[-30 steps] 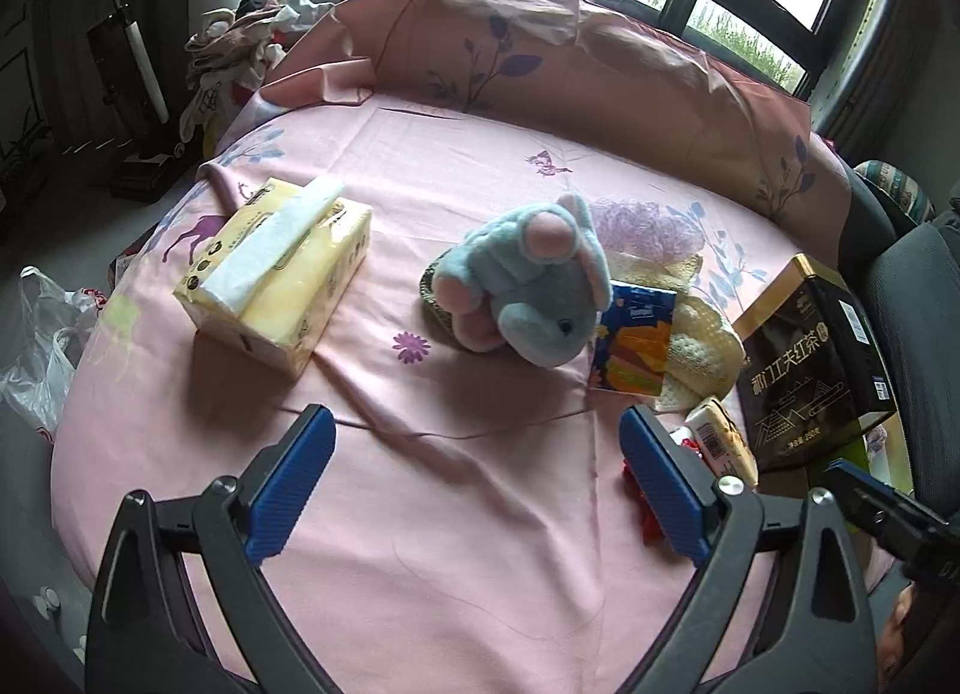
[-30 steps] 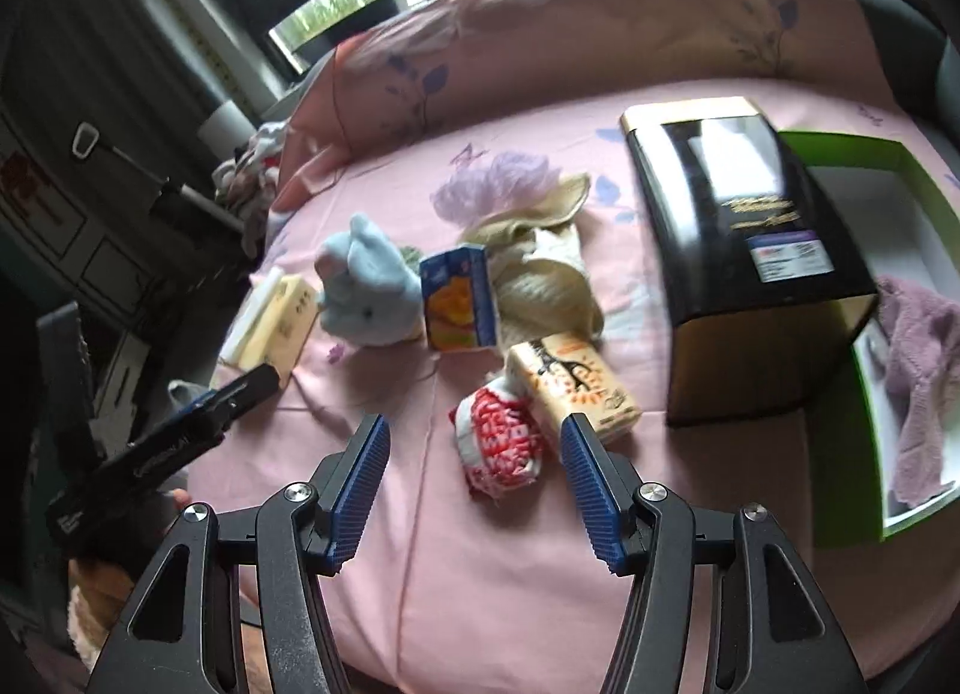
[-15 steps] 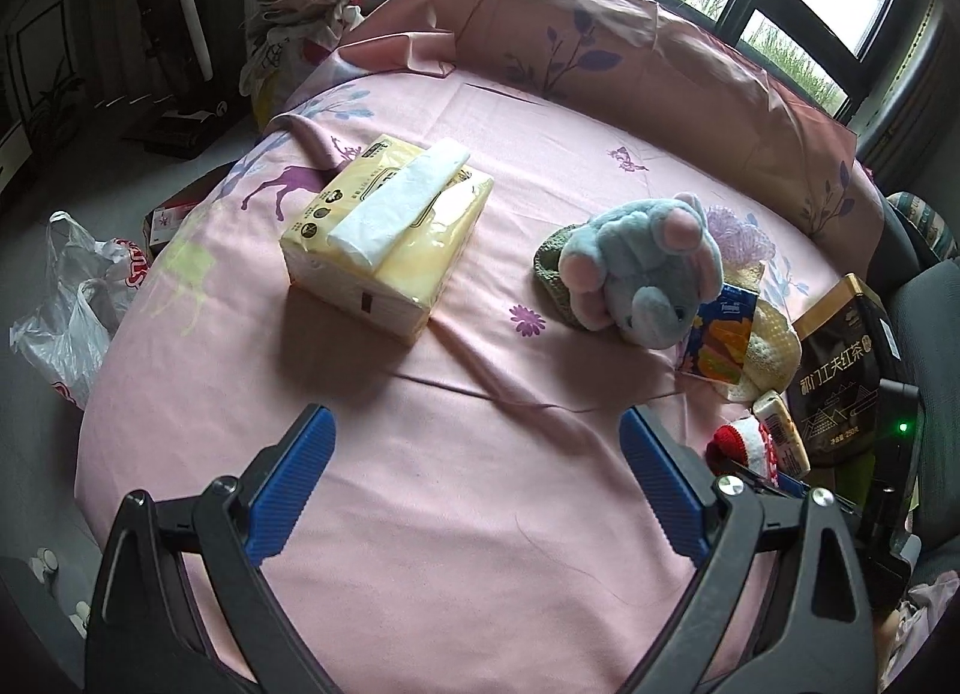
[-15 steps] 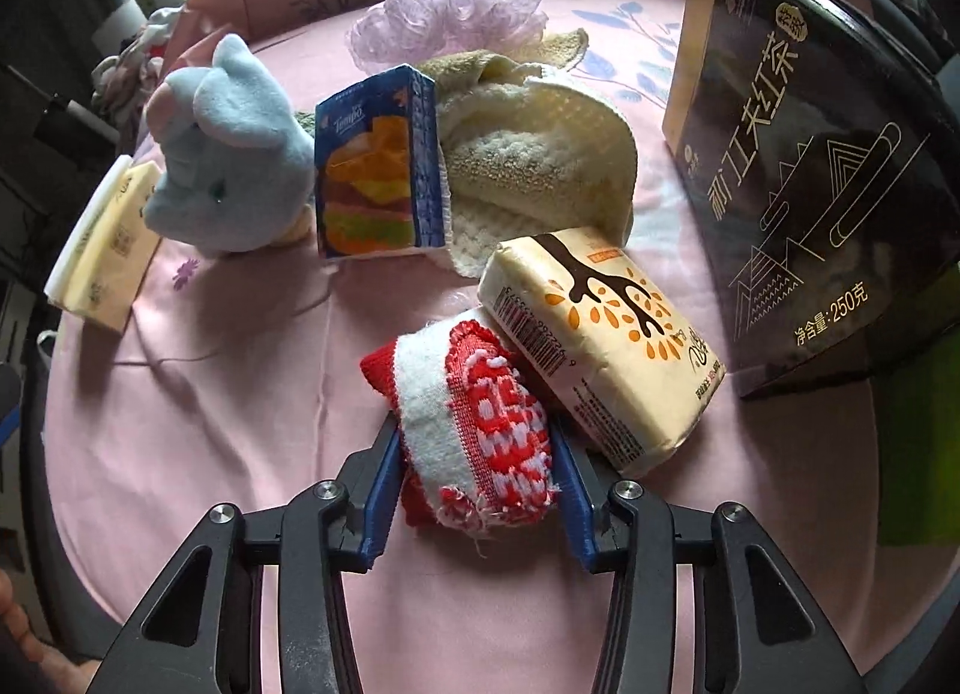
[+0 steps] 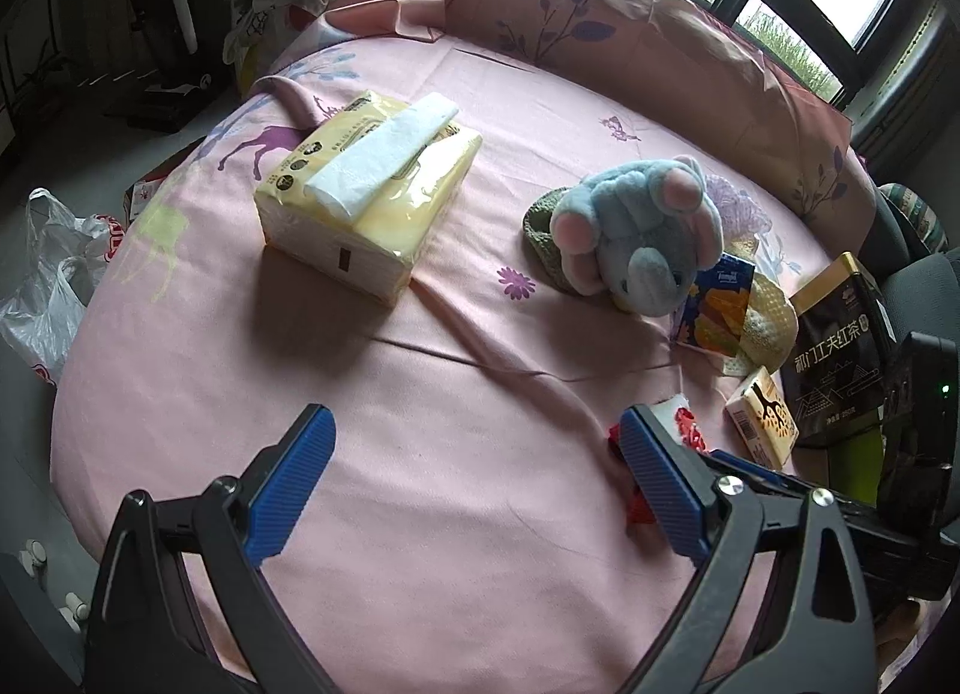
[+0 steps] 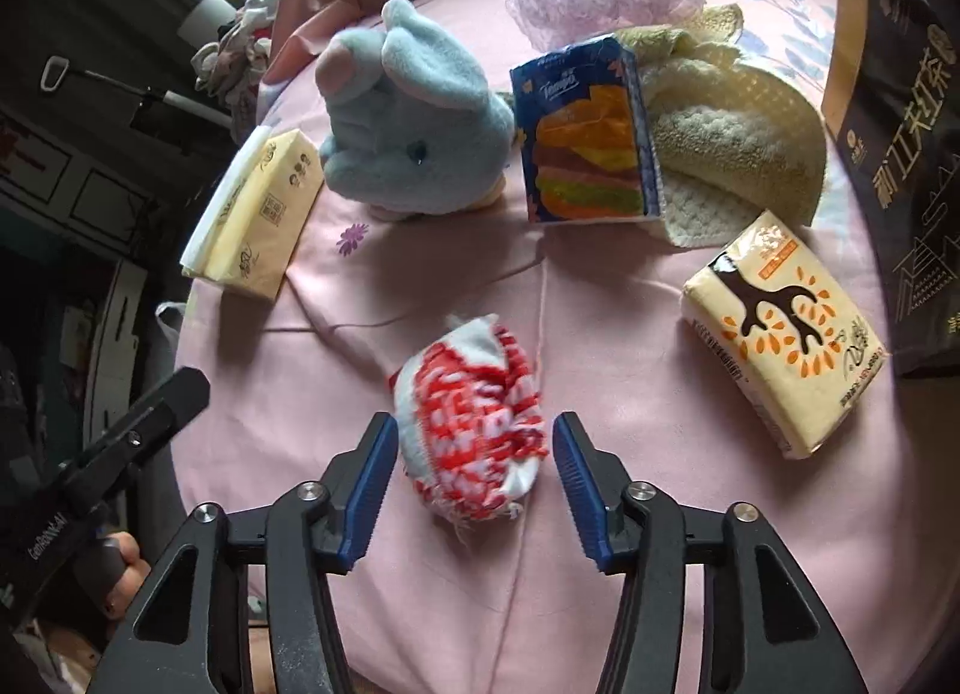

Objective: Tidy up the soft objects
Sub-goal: 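Move the right tool to the red-and-white sock and close on it, then carry the red-and-white sock with the right tool to the box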

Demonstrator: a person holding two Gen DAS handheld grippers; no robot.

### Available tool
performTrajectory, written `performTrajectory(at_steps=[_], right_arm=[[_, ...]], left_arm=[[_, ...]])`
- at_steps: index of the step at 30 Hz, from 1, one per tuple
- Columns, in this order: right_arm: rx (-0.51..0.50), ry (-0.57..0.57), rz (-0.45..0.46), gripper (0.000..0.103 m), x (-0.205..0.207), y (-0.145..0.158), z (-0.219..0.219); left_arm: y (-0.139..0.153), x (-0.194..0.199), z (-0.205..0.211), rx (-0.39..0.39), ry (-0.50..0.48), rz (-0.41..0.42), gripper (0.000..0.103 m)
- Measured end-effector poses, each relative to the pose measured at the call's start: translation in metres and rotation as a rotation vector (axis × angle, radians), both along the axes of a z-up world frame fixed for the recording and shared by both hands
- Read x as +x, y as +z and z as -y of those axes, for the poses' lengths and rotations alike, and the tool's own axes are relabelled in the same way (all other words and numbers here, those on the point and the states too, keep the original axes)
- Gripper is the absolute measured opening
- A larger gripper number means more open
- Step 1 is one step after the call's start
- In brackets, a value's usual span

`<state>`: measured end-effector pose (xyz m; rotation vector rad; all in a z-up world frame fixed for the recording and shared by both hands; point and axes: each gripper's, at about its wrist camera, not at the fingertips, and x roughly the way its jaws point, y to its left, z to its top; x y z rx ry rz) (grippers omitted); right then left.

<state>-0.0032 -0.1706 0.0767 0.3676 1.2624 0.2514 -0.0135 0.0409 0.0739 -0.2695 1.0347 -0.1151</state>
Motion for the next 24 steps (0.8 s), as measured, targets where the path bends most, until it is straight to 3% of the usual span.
performTrajectory(at_steps=[3, 8, 10, 12, 15, 19, 24], right_arm=[[0.026, -0.039, 0.051, 0.066, -0.006, 0.018, 0.018], [0.113, -0.065, 0.03, 0.062, -0.004, 0.015, 0.031], [0.126, -0.052, 0.016, 0.045, -0.002, 0.011, 0.028], [0.146, -0.044, -0.007, 0.04, 0.0, 0.006, 0.027], [0.168, -0.044, -0.054, 0.039, 0.005, -0.006, 0.026], [0.206, -0.034, -0.099, 0.039, 0.01, -0.021, 0.023], [0.256, -0.039, -0.098, 0.031, 0.012, -0.021, 0.027]], left_arm=[[-0.01, -0.001, 0.014, -0.016, -0.041, -0.033, 0.095], [-0.023, -0.003, 0.05, -0.08, -0.141, -0.066, 0.091], [-0.029, -0.003, 0.063, -0.115, -0.186, -0.089, 0.08], [-0.037, -0.003, 0.074, -0.133, -0.198, -0.113, 0.071], [-0.049, 0.001, 0.086, -0.147, -0.229, -0.15, 0.06], [-0.048, 0.004, 0.094, -0.178, -0.261, -0.142, 0.041], [-0.042, 0.004, 0.098, -0.185, -0.264, -0.126, 0.035]])
